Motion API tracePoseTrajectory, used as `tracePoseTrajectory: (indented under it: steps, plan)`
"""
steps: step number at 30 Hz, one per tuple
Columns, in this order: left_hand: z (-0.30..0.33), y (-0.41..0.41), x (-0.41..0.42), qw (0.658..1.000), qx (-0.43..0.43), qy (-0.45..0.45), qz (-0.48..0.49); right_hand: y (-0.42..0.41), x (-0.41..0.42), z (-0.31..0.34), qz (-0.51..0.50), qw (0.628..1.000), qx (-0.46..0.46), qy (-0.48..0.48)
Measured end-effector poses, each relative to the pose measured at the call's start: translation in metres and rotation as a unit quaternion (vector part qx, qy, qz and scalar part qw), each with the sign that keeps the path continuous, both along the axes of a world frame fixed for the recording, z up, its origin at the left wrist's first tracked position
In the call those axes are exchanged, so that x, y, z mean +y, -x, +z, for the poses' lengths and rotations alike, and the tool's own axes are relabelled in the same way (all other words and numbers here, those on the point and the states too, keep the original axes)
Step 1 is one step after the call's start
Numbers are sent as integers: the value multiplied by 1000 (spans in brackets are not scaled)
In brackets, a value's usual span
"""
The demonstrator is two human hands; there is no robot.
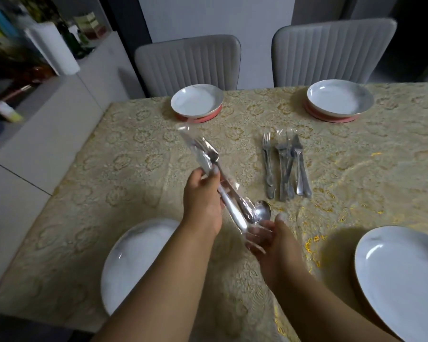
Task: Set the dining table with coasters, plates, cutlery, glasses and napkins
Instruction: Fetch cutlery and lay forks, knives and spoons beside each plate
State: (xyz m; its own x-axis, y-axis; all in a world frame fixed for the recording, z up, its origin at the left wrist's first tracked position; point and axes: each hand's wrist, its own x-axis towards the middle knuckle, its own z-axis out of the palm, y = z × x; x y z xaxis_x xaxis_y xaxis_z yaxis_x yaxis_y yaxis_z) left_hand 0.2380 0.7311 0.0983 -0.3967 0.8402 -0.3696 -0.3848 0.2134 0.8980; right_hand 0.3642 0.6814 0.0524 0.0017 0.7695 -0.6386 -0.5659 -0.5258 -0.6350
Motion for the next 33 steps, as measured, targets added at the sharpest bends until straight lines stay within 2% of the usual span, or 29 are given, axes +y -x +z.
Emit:
tracePoseTrajectory:
  steps: [1, 3, 6, 14, 22, 26, 33]
  plan:
    - [9, -2, -3, 999, 39, -24, -9, 2, 2, 5, -10, 995, 93, 23]
    - [25, -8, -8, 993, 86, -75, -28, 5, 8, 10, -22, 986, 163, 22]
    - [38, -18, -12, 982, 119, -138, -49, 9, 12, 9, -28, 984, 177, 20]
    - [55, -29, -13, 953, 222, -203, -29, 6, 9, 8, -33, 986, 157, 41]
    - [69, -32, -6, 948, 167, -271, -22, 0, 11, 1, -26, 988, 143, 49]
    - [75, -32, -4, 947, 177, -269, -20, -3, 10, -2, -36, 989, 125, 64]
    - [109, -35, -4, 942, 143, -301, -31, -8, 9, -9, -30, 988, 134, 74]
